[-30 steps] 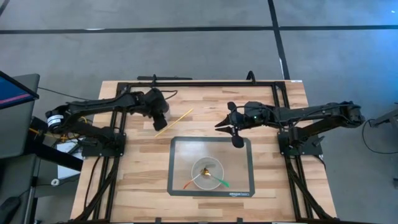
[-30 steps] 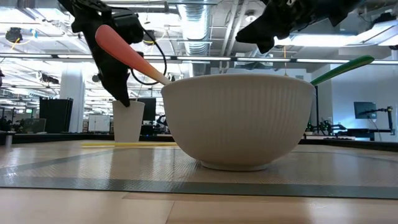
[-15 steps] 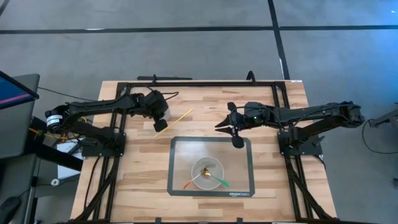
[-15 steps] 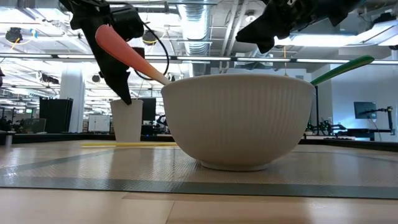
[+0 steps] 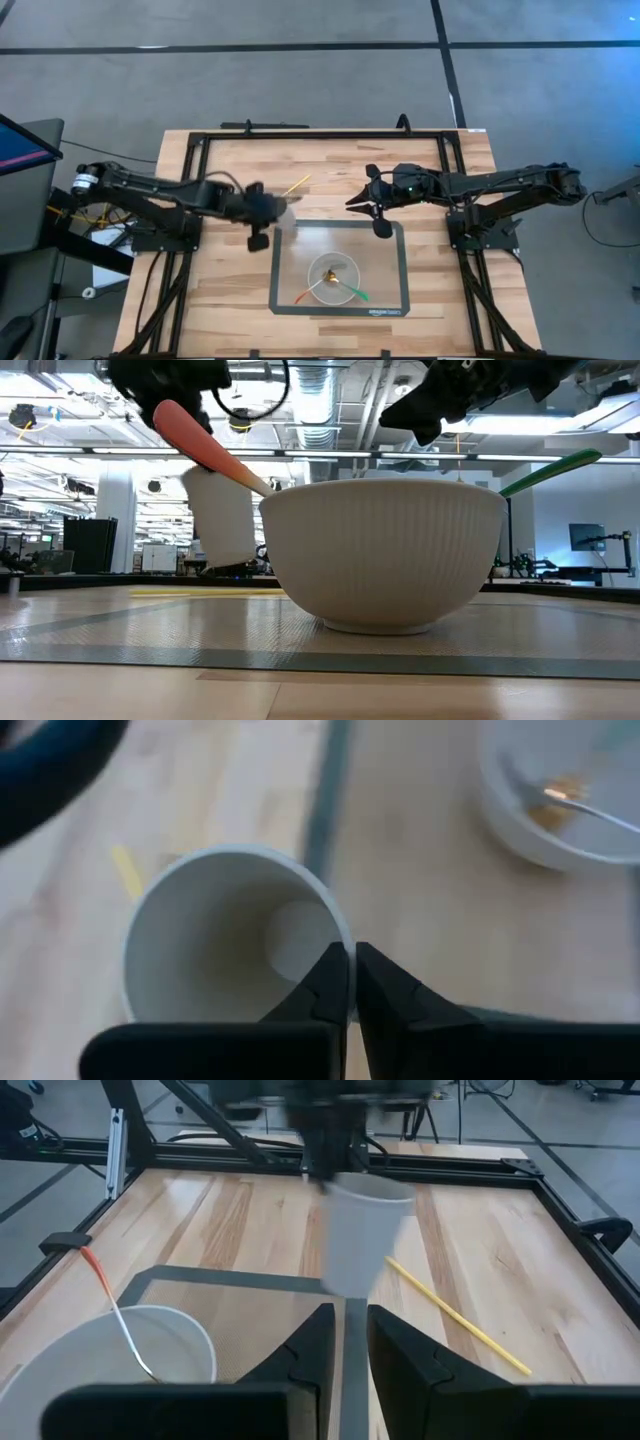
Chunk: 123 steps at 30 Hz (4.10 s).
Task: Pick & Place Utensil
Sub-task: Put the gray cup on the mat at the top left of the gray bowl, then put the yellow straw into the gray cup
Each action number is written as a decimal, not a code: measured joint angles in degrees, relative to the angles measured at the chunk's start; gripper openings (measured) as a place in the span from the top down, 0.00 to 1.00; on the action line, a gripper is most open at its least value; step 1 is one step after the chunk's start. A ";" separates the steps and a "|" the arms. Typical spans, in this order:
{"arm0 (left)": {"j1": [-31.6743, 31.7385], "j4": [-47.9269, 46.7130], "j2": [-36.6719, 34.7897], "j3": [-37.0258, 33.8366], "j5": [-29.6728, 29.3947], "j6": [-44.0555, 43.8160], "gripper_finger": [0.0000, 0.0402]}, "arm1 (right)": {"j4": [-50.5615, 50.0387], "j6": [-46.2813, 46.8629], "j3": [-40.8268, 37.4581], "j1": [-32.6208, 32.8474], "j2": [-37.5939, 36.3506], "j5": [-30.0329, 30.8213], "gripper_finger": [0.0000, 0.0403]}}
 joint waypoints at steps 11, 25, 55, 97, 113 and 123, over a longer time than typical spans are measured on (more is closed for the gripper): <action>-9.71 3.69 5.02 -0.04 -0.81 -4.20 0.97 | 0.09 0.11 0.00 0.00 0.00 0.00 0.86; -9.57 10.40 12.09 -0.13 -0.29 0.37 0.91 | 0.09 -0.07 0.00 0.00 0.02 0.00 0.86; -9.67 9.48 -14.58 -6.80 -10.90 -8.12 0.78 | -0.93 0.13 0.00 0.00 0.02 0.00 0.86; -2.40 38.43 -17.88 -50.38 -15.83 -31.39 0.81 | -1.60 1.62 0.00 0.00 0.04 0.02 0.86; -4.79 54.44 -17.97 -49.80 -15.00 -26.87 0.99 | -1.60 1.62 0.00 0.01 0.04 0.02 0.86; -12.09 55.17 -18.01 -39.67 -23.73 -8.96 0.99 | -1.62 1.62 0.00 0.00 0.04 0.02 0.86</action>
